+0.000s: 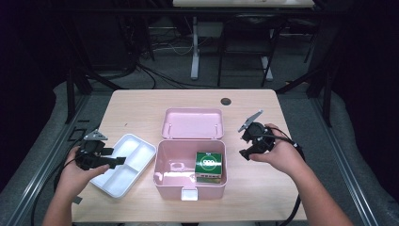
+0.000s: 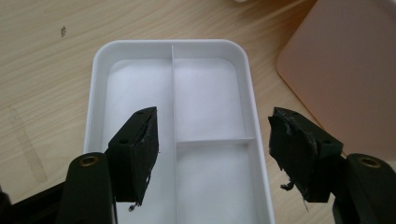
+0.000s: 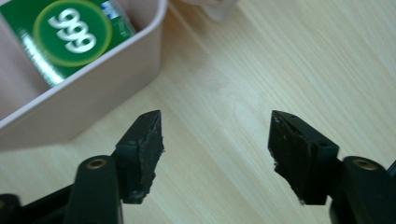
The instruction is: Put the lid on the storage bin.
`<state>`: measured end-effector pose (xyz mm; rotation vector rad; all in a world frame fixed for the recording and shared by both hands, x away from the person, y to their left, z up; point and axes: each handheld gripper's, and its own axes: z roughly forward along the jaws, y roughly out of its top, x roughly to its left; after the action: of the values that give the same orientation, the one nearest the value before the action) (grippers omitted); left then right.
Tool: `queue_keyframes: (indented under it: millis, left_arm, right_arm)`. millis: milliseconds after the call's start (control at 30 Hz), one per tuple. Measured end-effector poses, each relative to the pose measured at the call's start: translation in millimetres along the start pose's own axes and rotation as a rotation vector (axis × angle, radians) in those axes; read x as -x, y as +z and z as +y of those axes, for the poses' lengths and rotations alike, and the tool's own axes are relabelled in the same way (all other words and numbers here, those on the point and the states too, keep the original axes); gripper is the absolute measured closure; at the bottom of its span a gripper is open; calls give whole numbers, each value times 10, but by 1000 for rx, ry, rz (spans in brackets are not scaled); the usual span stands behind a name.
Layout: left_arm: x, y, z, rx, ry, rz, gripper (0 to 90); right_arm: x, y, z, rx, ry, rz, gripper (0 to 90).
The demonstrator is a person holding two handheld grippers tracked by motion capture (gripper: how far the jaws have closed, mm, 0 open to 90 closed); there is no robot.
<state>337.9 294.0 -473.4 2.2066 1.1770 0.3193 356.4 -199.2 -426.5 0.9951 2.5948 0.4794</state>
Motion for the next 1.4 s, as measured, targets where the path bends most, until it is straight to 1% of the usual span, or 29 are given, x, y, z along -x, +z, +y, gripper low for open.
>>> queue_keyframes:
  millis: [33,67,100,167,200,233,300,367,400,433,500,533,567,633,667,733,767,833,900,933,1000,1033,1100,1133,1167,1267,1333,1367,1400]
  left_arm:
    - [2,9,2,-2,5,1,332]
    - [7,18,4,-2,10,7,335]
    - [9,25,6,-5,13,10,336]
    - [12,42,5,-1,11,18,338]
    - [11,42,5,-1,11,22,338]
    - [11,41,3,0,12,26,341]
    - [12,40,1,-1,17,30,345]
    - [10,46,-1,1,20,33,354]
    - [10,55,-5,4,13,33,363]
    - [8,62,-7,-1,7,26,372]
    - [18,89,-8,-12,5,25,382]
    - [30,93,-5,-18,7,22,392]
    - [38,93,0,-20,10,23,392]
    - [67,90,11,-25,5,15,392]
    - [76,85,14,-28,4,15,392]
    - [95,82,19,-33,-11,14,409]
    - [100,77,24,-27,-14,13,416]
    - [97,58,40,-25,-33,-2,450]
    - [90,35,59,-17,-56,5,455]
    - [83,22,75,-30,-68,5,480]
    - [73,4,115,-52,-53,6,511]
    - [66,-11,138,-66,-43,10,526]
    - [47,-41,186,-94,-22,18,529]
    - [36,-50,199,-99,-19,22,531]
    - [14,-61,213,-112,-22,19,535]
    - [-59,-60,227,-148,-33,15,535]
    - [-104,-32,227,-187,-33,32,537]
    - [-119,-16,225,-198,-35,30,546]
    - [-135,9,223,-217,-37,30,546]
  right_arm:
    - [5,23,-27,16,19,-11,355]
    - [1,34,-54,18,30,-52,354]
    - [2,54,-81,38,50,-47,349]
    - [-14,77,-127,56,117,-53,361]
    - [-21,78,-146,67,134,-20,373]
    - [-47,87,-166,87,141,-25,380]
    - [-84,91,-203,104,171,-4,386]
    - [-133,97,-241,131,198,-24,403]
    - [-146,96,-253,136,204,-18,403]
    - [-169,98,-268,144,215,-30,403]
    - [-200,94,-302,172,243,-33,403]
    - [-205,100,-320,182,256,-22,403]
    - [-205,109,-335,186,268,-11,404]
    - [-202,134,-360,180,286,-16,416]
    - [-187,156,-385,175,291,-8,417]
    - [-167,181,-427,181,303,-21,426]
    - [-151,187,-440,172,311,-34,426]
    - [-113,174,-468,170,311,-18,426]
    - [-100,154,-493,188,321,-17,434]
    - [-92,145,-503,191,324,-12,436]
    - [-93,133,-512,202,321,-10,446]
    - [-102,134,-512,210,316,-23,450]
    - [-117,127,-515,209,311,-22,451]
    - [-127,126,-519,214,308,-33,451]
    - [-127,123,-523,219,306,-23,453]
    - [-129,116,-539,237,315,-37,459]
    - [-122,95,-549,238,311,-44,459]
    - [-125,87,-553,251,308,-59,459]
    - [-126,79,-555,264,318,-49,459]
